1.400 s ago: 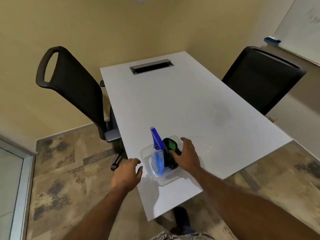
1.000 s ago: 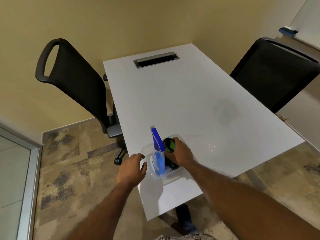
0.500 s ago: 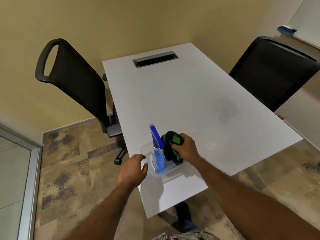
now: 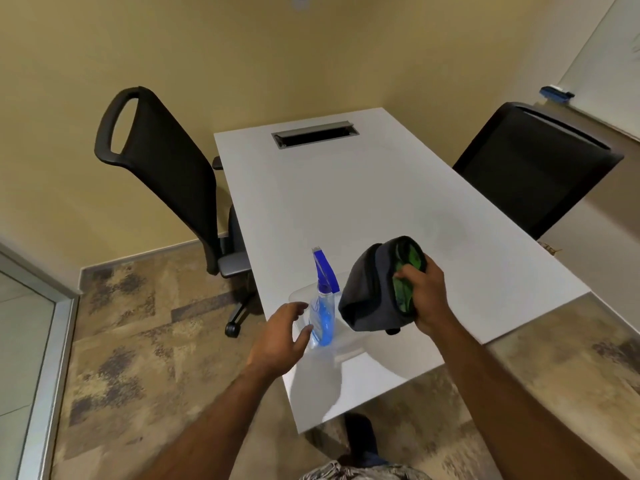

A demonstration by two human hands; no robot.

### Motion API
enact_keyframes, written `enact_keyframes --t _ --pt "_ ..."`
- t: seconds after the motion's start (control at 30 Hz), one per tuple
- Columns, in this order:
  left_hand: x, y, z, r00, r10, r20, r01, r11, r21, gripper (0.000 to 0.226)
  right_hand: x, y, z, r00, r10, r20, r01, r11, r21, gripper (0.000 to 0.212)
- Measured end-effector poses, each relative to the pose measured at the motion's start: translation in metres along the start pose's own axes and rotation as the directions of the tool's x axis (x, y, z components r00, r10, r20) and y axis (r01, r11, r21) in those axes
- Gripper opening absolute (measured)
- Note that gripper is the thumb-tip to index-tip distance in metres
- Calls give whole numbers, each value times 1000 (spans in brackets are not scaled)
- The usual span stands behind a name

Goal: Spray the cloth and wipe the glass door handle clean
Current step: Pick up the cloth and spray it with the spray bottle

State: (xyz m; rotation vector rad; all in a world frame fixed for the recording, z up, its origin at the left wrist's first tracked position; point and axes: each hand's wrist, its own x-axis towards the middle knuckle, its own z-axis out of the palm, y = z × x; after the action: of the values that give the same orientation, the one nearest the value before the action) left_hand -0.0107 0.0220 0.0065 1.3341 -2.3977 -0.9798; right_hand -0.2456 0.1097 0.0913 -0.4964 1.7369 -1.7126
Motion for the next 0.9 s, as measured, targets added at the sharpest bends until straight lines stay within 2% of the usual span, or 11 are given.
enact_keyframes --t 0.1,0.23,0.33,0.47,0.63,0.8,0.9 --pt "-15 10 -10 985 164 -58 -172 967 -187 51 -20 -19 1 1000 0 -1 0 998 60 25" --pt "-32 29 -26 942 294 -161 -333 873 -356 67 -43 -44 8 999 1 34 -6 990 143 18" --pt "-40 40 -37 909 380 -169 -415 807 -420 87 -57 -56 23 996 6 94 -25 979 200 17" --pt "-46 51 -55 849 481 -219 -526 730 -436 115 -73 -60 57 982 -3 189 -33 981 189 23" --pt "-50 37 -67 836 451 -312 -542 766 -345 121 -87 -57 98 956 17 294 -70 983 171 27" --pt "-56 19 -78 816 403 -414 -539 789 -296 101 -94 -58 124 917 -9 398 -74 978 193 26" --pt "-57 15 -88 823 368 -434 -527 781 -336 93 -93 -60 134 896 -14 443 -86 975 204 33"
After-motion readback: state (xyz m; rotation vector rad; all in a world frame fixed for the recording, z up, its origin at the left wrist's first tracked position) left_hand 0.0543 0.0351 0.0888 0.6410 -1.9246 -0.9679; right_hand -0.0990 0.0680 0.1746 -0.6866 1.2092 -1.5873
